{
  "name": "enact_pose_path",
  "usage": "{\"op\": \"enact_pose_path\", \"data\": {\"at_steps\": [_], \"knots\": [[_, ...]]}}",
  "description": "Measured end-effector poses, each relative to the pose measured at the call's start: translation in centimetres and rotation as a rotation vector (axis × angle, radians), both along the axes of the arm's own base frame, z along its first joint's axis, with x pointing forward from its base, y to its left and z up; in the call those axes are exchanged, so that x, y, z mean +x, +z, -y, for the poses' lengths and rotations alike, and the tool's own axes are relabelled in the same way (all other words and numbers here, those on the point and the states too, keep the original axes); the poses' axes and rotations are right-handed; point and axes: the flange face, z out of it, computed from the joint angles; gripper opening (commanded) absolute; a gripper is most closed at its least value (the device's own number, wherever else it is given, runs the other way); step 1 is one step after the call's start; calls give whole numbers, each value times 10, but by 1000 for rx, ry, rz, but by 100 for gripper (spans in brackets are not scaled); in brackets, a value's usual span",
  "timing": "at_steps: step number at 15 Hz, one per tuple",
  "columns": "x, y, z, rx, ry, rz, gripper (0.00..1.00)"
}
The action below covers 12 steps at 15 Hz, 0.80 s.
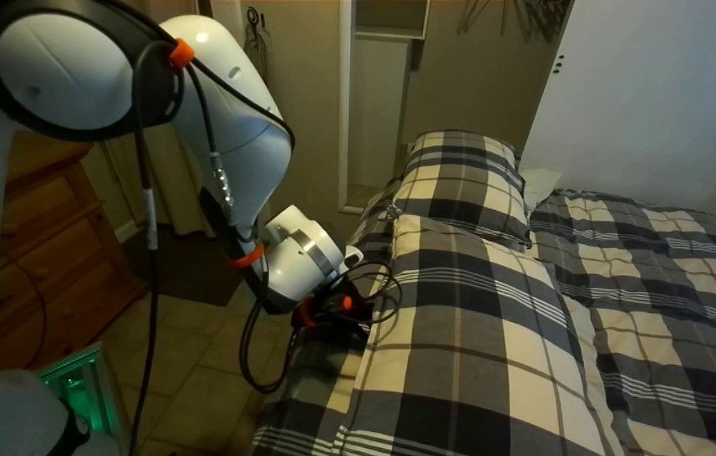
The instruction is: Place the remote under the pillow on the right
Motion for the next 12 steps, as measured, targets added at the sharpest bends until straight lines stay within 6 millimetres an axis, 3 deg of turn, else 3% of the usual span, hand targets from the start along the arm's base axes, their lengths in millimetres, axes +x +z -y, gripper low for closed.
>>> {"op": "enact_pose_path", "data": {"at_steps": [3,8,12], "knots": [[-5,13,-19,57,-31,-1,98],[-15,48,-42,87,-75,10,100],[-21,90,-51,53,-124,36,100]]}}
